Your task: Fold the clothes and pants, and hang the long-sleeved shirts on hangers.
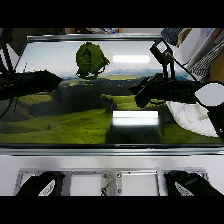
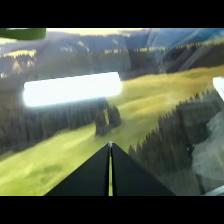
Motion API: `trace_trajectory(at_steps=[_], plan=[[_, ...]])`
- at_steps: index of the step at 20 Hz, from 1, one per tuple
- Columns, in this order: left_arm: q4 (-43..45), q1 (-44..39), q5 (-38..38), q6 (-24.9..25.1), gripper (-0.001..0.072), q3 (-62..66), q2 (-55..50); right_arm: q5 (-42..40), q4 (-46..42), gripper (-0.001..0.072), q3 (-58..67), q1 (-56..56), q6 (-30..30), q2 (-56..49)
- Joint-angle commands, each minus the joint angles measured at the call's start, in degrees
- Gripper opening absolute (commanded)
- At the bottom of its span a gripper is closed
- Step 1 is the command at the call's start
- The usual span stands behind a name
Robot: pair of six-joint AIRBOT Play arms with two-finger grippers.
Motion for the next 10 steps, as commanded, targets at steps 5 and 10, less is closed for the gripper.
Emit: trace_trajectory(at_steps=[5, 10], plan=[[0.1, 0.0, 15.7, 0.5, 0.068, 0.0, -2.2, 0.0, 3.7, 0.0022, 0.0, 0.0, 0.2, 0.0], [0.6, 0.0, 26.7, 3.3, 0.0687, 1.9, -18.6, -3.1, 0.8, 0.002, 0.0, -2.3, 0.2, 0.4]])
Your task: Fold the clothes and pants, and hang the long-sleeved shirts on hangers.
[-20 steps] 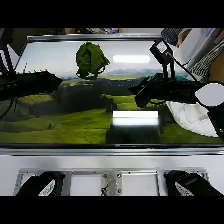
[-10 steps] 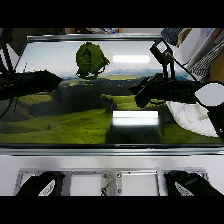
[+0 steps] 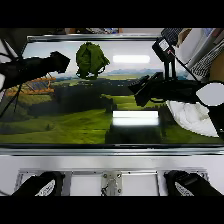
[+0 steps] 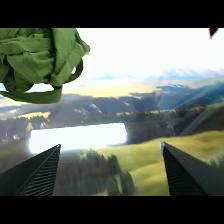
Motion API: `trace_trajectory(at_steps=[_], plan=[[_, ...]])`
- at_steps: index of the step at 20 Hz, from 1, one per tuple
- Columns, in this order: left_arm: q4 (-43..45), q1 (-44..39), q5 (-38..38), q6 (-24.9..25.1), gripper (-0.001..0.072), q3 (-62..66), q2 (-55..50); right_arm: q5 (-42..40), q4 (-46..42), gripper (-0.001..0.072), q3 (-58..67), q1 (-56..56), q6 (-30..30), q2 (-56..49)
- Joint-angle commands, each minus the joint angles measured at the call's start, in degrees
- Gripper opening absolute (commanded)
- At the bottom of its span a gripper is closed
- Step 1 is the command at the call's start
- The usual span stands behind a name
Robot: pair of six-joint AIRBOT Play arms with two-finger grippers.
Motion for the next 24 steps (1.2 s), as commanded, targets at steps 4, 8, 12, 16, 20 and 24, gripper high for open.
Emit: trace_trajectory(at_steps=[4, 8, 12, 16, 20, 24], plan=[[0.3, -1.7, 8.1, 1.5, 0.0687, 16.9, -32.6, -1.9, -0.9, 0.002, 0.0, -4.2, 0.2, 0.2], [0.5, -4.2, 7.6, 1.4, 0.0687, 38.5, -55.3, -0.9, -1.3, 0.002, 0.0, -4.5, 0.2, 0.2], [4.7, -5.0, 20.9, -0.3, 0.0686, 39.8, -63.0, 3.9, -1.4, 0.002, 0.0, -4.5, 0.2, 0.2], [4.7, -5.4, 28.1, -2.0, 0.0686, 35.2, -63.3, 7.1, -1.3, 0.002, 0.0, -4.4, 0.2, 0.2], [4.3, -6.5, 31.7, -3.8, 0.0427, 35.3, -63.3, 7.1, -1.3, 0.002, 0.0, -4.4, 0.2, 0.2], [4.2, -6.5, 30.5, -8.0, 0.001, 35.4, -59.5, 6.6, -2.7, 0.0019, 0.1, -4.5, 0.2, 0.4]])
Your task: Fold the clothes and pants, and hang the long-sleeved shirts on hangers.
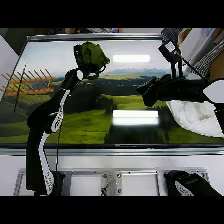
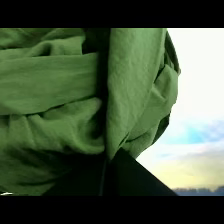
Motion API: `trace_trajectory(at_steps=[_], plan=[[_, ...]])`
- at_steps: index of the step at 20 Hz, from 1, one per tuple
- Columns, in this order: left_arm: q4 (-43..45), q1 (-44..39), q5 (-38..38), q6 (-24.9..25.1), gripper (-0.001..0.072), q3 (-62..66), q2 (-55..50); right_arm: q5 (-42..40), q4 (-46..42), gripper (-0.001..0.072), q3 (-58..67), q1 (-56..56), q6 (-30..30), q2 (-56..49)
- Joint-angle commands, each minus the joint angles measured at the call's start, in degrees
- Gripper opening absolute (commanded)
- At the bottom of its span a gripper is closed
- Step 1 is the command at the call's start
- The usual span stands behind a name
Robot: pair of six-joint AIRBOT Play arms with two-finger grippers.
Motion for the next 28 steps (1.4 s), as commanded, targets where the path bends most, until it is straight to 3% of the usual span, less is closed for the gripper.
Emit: trace_trajectory(at_steps=[1, 4, 6, 10, 13, 17, 24, 25, 26, 27, 28], plan=[[0.1, -0.2, -0.1, -2.8, 0.001, 0.4, 5.1, -1.6, -4.1, 0.0019, 0.1, -0.1, 0.0, 0.8], [0.1, -1.2, -7.6, 4.1, 0.0011, 5.9, 16.5, -11.7, -15.3, 0.0019, 0.3, -0.1, 1.0, 4.3], [0.1, -3.1, -8.8, 8.4, 0.0011, 4.2, 28.2, -21.5, -22.8, 0.0019, 0.3, -0.1, 7.0, 7.5], [0.1, -8.9, -7.2, 13.6, 0.0011, -4.5, 51.4, -31.4, -25.2, 0.0019, 0.3, -1.6, 15.6, 12.8], [0.2, -13.3, -6.9, 16.4, 0.0011, -9.9, 62.6, -30.7, -25.2, 0.0019, 0.2, -2.1, 22.3, 14.6], [0.5, -14.9, -7.9, 16.1, 0.0011, -18.8, 69.9, -27.8, -24.6, 0.0019, 0.2, -2.1, 25.6, 15.4], [0.4, -11.2, -23.1, 5.2, 0.0011, -37.4, 68.4, -14.8, -24.6, 0.0027, 0.2, -2.1, 25.6, 14.1], [0.4, -10.5, -25.4, 5.2, 0.009, -39.6, 67.1, -12.2, -24.6, 0.0027, 0.2, -2.1, 25.6, 13.5], [0.2, -9.4, -26.5, 4.7, 0.0497, -41.9, 65.7, -9.2, -24.5, 0.0032, 0.2, -2.1, 25.6, 12.7], [-0.1, -8.2, -27.3, 2.7, 0.072, -43.3, 64.4, -6.4, -24.3, 0.0139, 0.2, -2.1, 25.6, 11.9], [-0.1, -6.3, -28.6, 0.6, 0.0714, -43.8, 63.0, -3.1, -23.5, 0.045, 0.1, -2.1, 25.6, 10.8]])
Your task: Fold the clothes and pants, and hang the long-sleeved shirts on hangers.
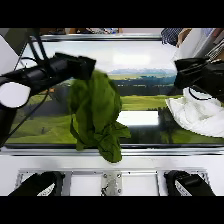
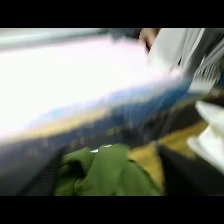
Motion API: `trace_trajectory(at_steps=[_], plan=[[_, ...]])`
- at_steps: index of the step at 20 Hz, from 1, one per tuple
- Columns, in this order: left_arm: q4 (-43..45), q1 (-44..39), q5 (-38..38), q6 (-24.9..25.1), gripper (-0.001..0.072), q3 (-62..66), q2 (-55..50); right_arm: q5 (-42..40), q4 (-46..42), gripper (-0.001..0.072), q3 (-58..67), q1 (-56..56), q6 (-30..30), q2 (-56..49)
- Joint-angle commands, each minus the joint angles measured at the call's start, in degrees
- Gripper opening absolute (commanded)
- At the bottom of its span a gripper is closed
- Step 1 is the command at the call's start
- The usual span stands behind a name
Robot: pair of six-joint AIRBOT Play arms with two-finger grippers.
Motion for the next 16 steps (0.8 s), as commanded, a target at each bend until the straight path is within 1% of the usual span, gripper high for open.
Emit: trace_trajectory(at_steps=[1, 2, 3, 4, 6, 8, 9, 10, 13, 16], plan=[[-0.3, 5.2, -6.5, -5.3, 0.0714, -4.5, -4.0, 12.7, 1.8, 0.0687, -0.2, 0.0, 0.2, -3.1], [-0.3, 7.4, -7.1, -5.4, 0.0714, -4.6, -4.8, 16.5, 3.0, 0.0678, -0.4, 0.0, 0.2, -4.4], [-0.3, 9.6, -7.5, -5.3, 0.0689, -4.6, -5.5, 19.7, 4.5, 0.0674, -0.9, 0.0, 0.2, -5.6], [-0.3, 12.0, -8.3, -5.3, 0.0687, -4.6, -6.2, 22.4, 6.7, 0.0674, -2.1, 0.0, 0.2, -7.0], [-0.3, 16.7, -10.6, -5.3, 0.0687, -4.6, -8.1, 23.5, 12.0, 0.0674, -6.6, 0.2, 0.2, -8.8], [-0.3, 20.5, -13.0, -5.3, 0.0687, -4.6, -10.8, 21.2, 16.4, 0.0672, -13.2, 1.7, 0.2, -10.1], [-0.3, 22.3, -13.7, -5.3, 0.0687, -4.6, -12.6, 19.4, 17.9, 0.0641, -16.8, 3.1, 0.5, -10.9], [-0.3, 23.7, -14.3, -5.3, 0.0687, -4.6, -14.5, 17.8, 19.2, 0.0579, -20.2, 4.8, 0.7, -11.7], [-0.3, 26.7, -16.2, -5.3, 0.0687, -4.6, -21.1, 12.9, 23.3, 0.058, -28.9, 11.5, 0.7, -15.1], [-0.3, 28.3, -17.4, -5.3, 0.0687, -4.6, -26.7, 10.4, 23.8, 0.058, -30.9, 18.2, 0.9, -20.5]])
